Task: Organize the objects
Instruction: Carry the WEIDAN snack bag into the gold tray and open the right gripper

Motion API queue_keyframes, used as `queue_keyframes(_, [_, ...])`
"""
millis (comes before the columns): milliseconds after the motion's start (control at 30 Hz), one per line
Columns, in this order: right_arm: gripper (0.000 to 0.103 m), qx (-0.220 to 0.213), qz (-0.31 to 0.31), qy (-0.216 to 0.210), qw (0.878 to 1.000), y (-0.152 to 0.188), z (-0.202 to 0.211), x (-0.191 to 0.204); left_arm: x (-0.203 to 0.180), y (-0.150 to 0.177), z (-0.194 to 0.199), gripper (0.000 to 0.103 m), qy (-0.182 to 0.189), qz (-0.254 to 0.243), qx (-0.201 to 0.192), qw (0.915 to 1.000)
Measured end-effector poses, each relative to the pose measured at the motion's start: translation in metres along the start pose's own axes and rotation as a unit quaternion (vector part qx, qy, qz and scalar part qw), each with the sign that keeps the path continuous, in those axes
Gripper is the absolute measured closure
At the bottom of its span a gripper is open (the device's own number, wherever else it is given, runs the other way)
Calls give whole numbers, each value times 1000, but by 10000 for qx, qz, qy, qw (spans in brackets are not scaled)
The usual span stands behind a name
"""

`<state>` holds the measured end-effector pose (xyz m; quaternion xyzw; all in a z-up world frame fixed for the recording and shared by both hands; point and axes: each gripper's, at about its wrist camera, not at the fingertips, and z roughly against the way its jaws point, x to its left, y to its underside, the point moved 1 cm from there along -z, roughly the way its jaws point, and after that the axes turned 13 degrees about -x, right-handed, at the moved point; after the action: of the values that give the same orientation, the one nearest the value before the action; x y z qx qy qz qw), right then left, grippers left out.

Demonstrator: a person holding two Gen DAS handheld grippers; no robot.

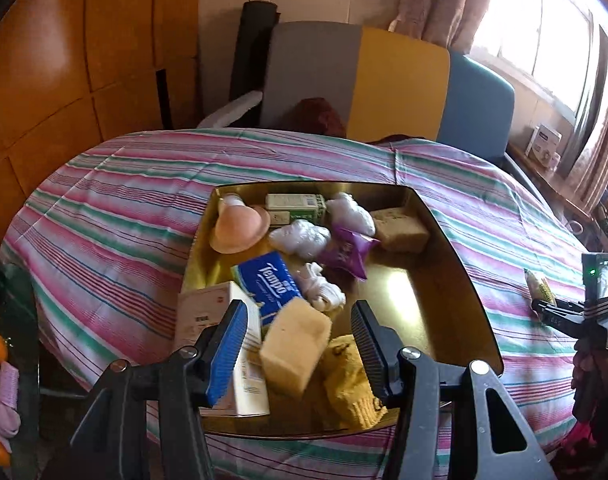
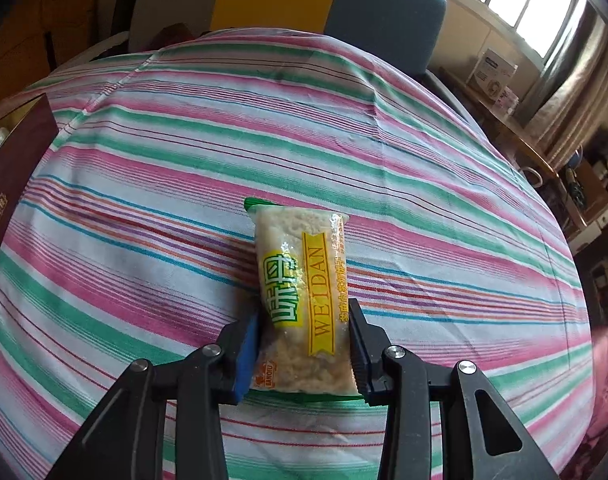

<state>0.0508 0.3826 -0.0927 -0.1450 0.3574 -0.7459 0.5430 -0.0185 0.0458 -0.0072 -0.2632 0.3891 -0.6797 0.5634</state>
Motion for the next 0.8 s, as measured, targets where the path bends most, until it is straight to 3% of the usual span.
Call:
queue_keyframes(233, [63, -552, 67, -800, 9952, -38, 55, 67, 16, 1, 1, 49, -80, 160, -6, 9998])
queue_keyframes(433, [63, -970, 377, -1745, 9792, -66, 101, 157, 29, 3, 1, 49, -190, 251, 2, 9995])
queue_keyframes(600, [63, -856, 725, -2160, 9699, -70, 108, 222, 38, 4, 1, 49, -279, 330, 4, 9991])
queue_keyframes(800, [63, -453, 975, -2123, 9713, -58, 85, 267, 45, 8, -1, 49, -326, 401, 52, 9986])
